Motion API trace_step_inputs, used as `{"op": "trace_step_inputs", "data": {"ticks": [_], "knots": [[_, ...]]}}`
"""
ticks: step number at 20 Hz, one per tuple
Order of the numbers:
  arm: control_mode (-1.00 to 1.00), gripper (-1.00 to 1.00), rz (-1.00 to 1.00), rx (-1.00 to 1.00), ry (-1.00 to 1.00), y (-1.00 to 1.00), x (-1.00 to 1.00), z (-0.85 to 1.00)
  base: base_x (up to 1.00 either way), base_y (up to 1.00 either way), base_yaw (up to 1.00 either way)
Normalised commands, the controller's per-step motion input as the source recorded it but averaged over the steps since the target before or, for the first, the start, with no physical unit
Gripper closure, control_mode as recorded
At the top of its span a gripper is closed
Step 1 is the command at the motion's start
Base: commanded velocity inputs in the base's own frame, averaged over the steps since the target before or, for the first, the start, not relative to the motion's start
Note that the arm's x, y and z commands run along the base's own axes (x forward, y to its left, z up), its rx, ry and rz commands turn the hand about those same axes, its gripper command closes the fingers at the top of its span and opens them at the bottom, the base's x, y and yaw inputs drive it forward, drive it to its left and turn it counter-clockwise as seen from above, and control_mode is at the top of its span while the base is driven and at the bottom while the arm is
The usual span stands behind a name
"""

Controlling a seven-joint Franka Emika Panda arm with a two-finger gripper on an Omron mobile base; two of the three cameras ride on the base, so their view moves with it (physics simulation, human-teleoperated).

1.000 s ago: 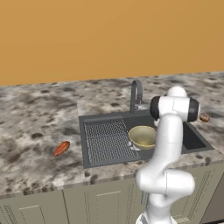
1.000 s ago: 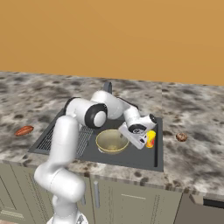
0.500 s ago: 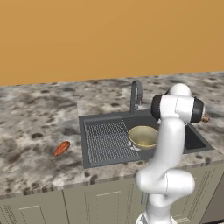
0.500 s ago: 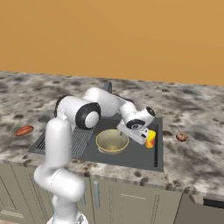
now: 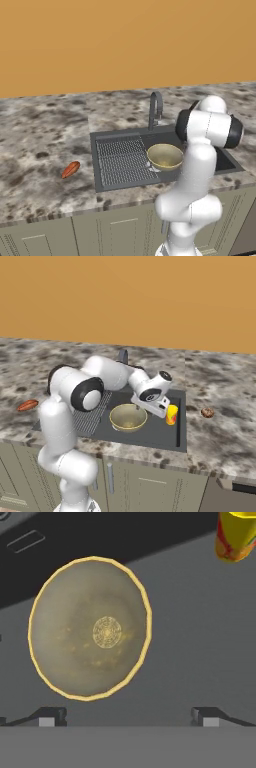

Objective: Remove the sweet potato and mushroom from the sink. Then move the bowl and cup from the counter to the sink for washing.

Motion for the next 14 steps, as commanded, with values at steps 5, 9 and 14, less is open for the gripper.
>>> {"op": "trace_step_inputs", "data": {"ticks": [5, 9, 14], "knots": [[-1.0, -1.0, -0.16, -0.16, 0.0, 0.01, -0.38, 0.29, 0.0, 0.0, 0.0], [-1.0, -1.0, -0.15, -0.18, -0.01, 0.01, -0.35, 0.32, 0.0, 0.0, 0.0], [-1.0, -1.0, -0.08, -0.18, -0.05, 0.05, -0.36, 0.32, 0.0, 0.0, 0.0]]}}
